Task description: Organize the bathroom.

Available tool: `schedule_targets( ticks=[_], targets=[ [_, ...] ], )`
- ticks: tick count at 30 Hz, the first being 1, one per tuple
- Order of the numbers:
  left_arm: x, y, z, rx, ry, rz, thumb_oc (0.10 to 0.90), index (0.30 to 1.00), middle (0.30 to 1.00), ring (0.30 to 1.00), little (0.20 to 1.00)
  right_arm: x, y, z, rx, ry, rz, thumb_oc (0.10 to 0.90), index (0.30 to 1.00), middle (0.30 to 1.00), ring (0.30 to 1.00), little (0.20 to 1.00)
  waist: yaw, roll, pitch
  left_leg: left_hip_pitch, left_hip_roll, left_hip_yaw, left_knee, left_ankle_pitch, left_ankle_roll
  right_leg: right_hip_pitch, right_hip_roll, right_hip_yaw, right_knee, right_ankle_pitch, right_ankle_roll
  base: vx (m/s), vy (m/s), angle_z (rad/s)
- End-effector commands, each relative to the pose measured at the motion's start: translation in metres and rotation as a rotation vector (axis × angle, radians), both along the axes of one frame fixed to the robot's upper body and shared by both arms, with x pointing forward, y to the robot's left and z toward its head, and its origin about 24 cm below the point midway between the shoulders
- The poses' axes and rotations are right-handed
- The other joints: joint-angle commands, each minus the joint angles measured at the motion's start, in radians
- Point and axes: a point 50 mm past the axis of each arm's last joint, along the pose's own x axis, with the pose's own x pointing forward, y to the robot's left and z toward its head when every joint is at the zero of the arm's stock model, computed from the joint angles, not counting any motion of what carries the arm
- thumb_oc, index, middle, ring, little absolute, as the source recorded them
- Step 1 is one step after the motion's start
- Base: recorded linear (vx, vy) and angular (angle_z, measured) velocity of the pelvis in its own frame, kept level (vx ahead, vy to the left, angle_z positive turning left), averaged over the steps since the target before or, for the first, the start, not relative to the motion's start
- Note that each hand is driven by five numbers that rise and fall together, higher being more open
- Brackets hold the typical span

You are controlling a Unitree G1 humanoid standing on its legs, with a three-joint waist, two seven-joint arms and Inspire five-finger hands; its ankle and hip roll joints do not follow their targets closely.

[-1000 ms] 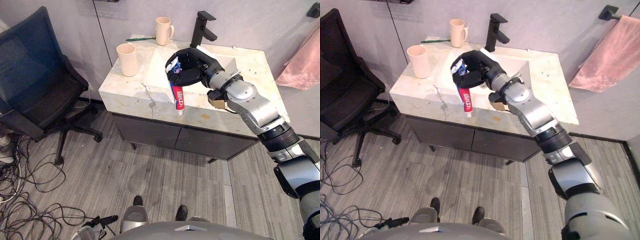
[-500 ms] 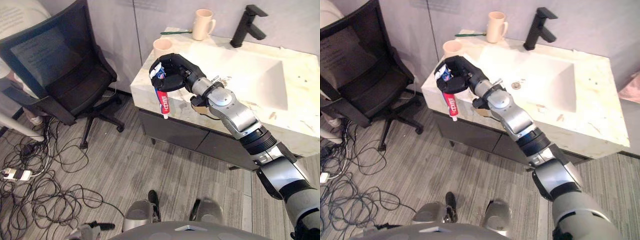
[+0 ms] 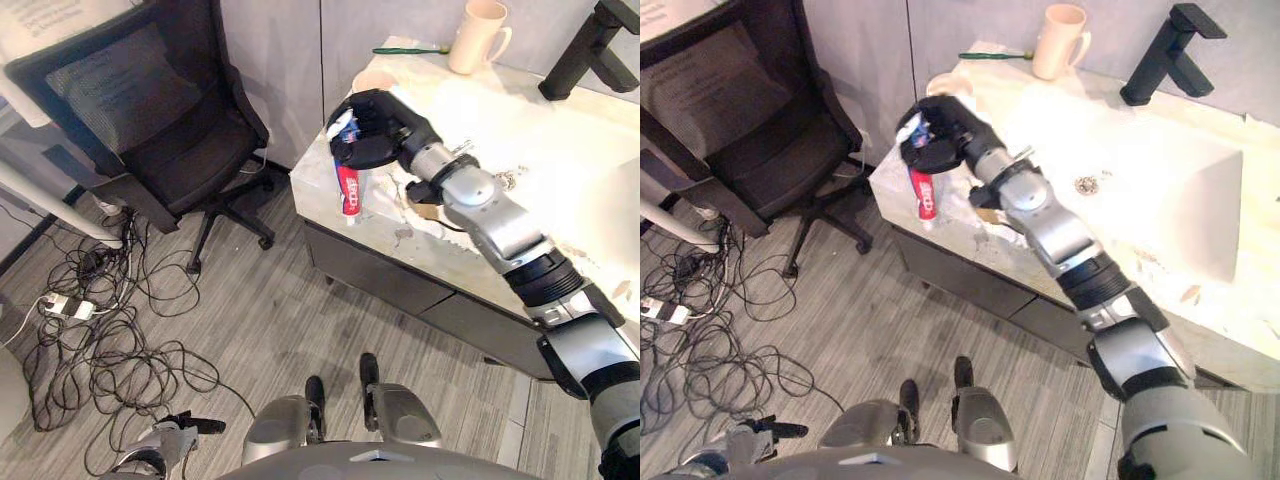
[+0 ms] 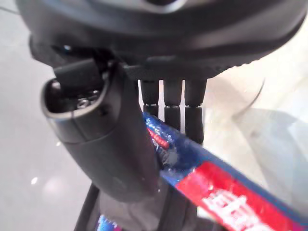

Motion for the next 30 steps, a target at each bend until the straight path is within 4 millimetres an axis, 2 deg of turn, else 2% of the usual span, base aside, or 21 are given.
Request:
schedule_targets(
  ticks=[1,5,13,18,20,30],
  targets=[
    [-0.016,0.029,0.008,0.116,0.068,-0.051,0.800,0.900,0.900,0.900,0.900,-0.017,0.005,0.089,0.168,-0.388,0.069,0.400,0.300,0.300,0.300,0.300,-0.014,-0.031,-0.105,-0.018,-0.010,0.041,0.042,-0.033,0.008,-0.029,-0.041,0.023,0.062,-0.099,0.110,0.14,-0.036,-0.02],
    [-0.022,0.036,0.010,0.136,0.079,-0.032,0.800,0.900,0.900,0.900,0.900,-0.021,0.001,0.094,0.186,-0.432,0.043,0.400,0.300,0.300,0.300,0.300,-0.018,-0.035,-0.126,0.003,-0.006,0.049,0.013,-0.034,0.011,-0.019,-0.041,0.026,0.047,-0.102,0.116,0.07,-0.016,-0.03],
    [-0.033,0.040,0.011,0.127,0.104,-0.032,0.800,0.900,0.900,0.900,0.900,-0.028,-0.003,0.120,0.187,-0.540,0.015,0.400,0.300,0.300,0.300,0.300,-0.011,-0.045,-0.152,0.018,-0.002,0.059,-0.006,-0.036,0.014,-0.008,-0.042,0.025,0.033,-0.102,0.122,0.03,-0.007,-0.02],
    [-0.036,0.037,0.009,0.123,0.102,-0.009,0.800,0.900,0.900,0.900,0.900,-0.035,-0.005,0.138,0.219,-0.632,0.004,0.400,0.300,0.300,0.300,0.300,-0.003,-0.052,-0.168,0.021,0.001,0.058,-0.018,-0.032,0.011,0.003,-0.039,0.023,0.017,-0.102,0.123,0.00,0.000,0.00],
    [-0.039,0.034,0.007,0.119,0.100,0.002,0.800,0.900,0.900,0.900,0.900,-0.041,-0.004,0.148,0.239,-0.727,-0.017,0.400,0.300,0.300,0.300,0.300,0.005,-0.054,-0.180,0.024,0.005,0.059,-0.028,-0.029,0.009,0.010,-0.038,0.022,0.009,-0.104,0.124,0.03,-0.003,0.04],
    [-0.058,0.026,0.002,0.109,0.128,0.064,0.800,0.900,0.900,0.900,0.900,-0.048,-0.008,0.164,0.159,-0.868,-0.079,0.400,0.300,0.300,0.300,0.300,0.027,-0.059,-0.205,0.029,0.012,0.047,-0.052,-0.018,0.002,0.037,-0.028,0.020,-0.012,-0.114,0.120,0.03,-0.001,0.04]
  ],
)
